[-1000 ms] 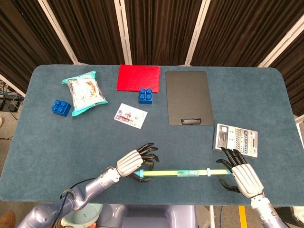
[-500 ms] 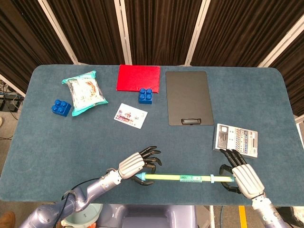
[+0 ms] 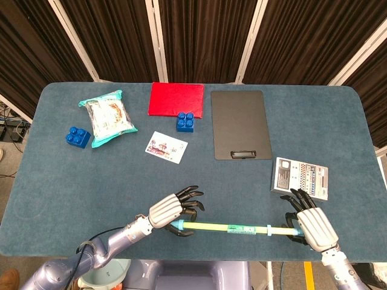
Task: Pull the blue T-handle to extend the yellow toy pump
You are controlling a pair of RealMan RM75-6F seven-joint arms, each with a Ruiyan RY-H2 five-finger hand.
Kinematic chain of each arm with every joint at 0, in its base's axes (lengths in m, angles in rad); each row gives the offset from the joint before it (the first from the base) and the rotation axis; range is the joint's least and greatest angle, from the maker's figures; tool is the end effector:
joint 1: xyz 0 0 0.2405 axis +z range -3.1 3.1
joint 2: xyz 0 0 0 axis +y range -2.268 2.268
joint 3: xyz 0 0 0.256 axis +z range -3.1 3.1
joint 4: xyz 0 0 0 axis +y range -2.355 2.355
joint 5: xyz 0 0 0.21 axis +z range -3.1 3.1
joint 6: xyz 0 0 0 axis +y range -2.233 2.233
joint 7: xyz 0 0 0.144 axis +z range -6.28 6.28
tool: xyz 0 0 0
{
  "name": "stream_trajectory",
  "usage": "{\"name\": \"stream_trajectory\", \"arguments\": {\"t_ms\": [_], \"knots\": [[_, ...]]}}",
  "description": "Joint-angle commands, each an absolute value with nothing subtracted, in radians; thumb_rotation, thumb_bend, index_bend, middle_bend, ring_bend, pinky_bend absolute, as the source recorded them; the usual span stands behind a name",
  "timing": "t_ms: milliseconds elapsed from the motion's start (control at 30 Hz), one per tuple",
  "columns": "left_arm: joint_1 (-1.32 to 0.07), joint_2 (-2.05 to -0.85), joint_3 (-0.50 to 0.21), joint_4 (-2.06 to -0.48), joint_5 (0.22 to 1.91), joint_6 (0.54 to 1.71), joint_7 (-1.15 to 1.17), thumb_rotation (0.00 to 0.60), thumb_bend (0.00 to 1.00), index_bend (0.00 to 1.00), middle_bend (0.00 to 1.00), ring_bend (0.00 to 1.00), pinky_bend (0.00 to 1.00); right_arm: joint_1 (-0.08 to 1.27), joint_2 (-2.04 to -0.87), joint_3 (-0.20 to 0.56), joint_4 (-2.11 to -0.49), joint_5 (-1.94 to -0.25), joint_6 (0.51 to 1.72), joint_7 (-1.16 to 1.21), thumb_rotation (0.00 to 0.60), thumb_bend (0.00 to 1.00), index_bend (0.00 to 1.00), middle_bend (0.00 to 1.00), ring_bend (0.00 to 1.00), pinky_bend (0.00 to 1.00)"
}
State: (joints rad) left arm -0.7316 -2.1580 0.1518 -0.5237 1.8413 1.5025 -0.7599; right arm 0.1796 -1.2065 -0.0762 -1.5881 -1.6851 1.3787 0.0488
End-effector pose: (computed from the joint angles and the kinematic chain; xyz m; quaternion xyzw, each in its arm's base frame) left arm -0.1207 0.2632 -0.1314 -0.7294 -0.3420 -0.5898 0.0561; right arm -0.2816 -0.1751 0.0935 0.6892 -0.4102 0.3989 0.4446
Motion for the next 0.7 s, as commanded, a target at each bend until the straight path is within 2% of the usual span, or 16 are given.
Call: {"name": "stream_trajectory", "arguments": {"t_ms": [33, 700], "knots": [[-0.732, -2.137, 0.152, -0.543, 1.844, 1.518, -0.742, 0.600, 0.61, 0.76, 0.31, 0.09, 0.00, 0.181, -1.198, -0.071, -1.594, -1.676, 1.375, 0.036, 0.600, 0.43, 0.82, 0.23, 0.08, 0.08], [-0.725, -1.978, 0.177, -0.735, 1.874, 1.563, -0.609, 0.600, 0.61, 0.76, 0.31, 0.09, 0.00, 0.184, -1.173, -0.039, -1.586, -1.614, 1.356, 0.015, 0.600, 0.41, 0.82, 0.23, 0.08, 0.09]]}}
